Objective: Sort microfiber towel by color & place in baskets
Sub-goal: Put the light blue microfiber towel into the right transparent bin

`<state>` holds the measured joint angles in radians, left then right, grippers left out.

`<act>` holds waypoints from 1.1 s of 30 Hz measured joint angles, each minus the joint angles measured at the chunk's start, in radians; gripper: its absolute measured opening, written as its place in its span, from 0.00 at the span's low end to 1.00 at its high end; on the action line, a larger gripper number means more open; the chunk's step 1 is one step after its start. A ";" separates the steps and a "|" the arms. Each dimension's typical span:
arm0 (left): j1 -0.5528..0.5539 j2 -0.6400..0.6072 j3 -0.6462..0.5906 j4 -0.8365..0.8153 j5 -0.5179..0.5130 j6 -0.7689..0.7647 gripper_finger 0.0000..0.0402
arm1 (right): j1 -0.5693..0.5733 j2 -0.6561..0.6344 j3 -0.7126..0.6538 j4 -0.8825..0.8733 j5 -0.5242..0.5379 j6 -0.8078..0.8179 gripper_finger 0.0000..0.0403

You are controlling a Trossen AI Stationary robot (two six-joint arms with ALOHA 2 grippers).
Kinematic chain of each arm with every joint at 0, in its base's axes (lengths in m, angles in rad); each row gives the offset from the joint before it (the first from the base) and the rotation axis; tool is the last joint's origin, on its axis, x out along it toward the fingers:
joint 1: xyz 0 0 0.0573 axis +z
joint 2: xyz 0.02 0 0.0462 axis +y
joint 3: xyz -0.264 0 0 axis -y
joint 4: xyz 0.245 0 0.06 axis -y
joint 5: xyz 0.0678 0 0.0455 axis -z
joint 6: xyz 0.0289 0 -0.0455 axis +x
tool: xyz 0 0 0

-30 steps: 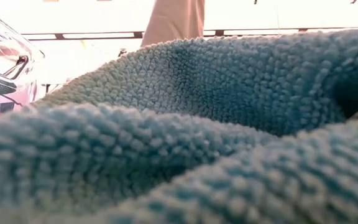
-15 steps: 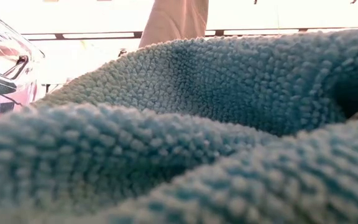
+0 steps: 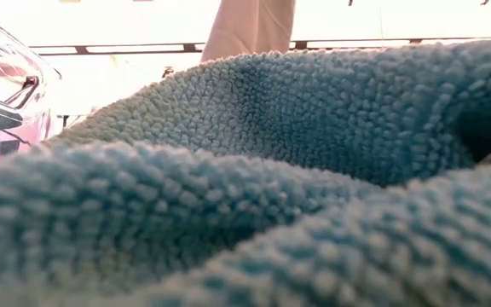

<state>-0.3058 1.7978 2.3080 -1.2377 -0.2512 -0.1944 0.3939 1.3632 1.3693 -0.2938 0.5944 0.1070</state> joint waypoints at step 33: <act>-0.005 -0.151 -0.001 -0.334 -0.070 -0.259 0.31 | 0.133 -0.121 0.112 -1.093 -0.011 0.878 0.02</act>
<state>-0.3111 1.6471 2.3068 -1.5715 -0.3216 -0.4539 0.5269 1.2427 1.4815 -1.3863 0.5833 0.9847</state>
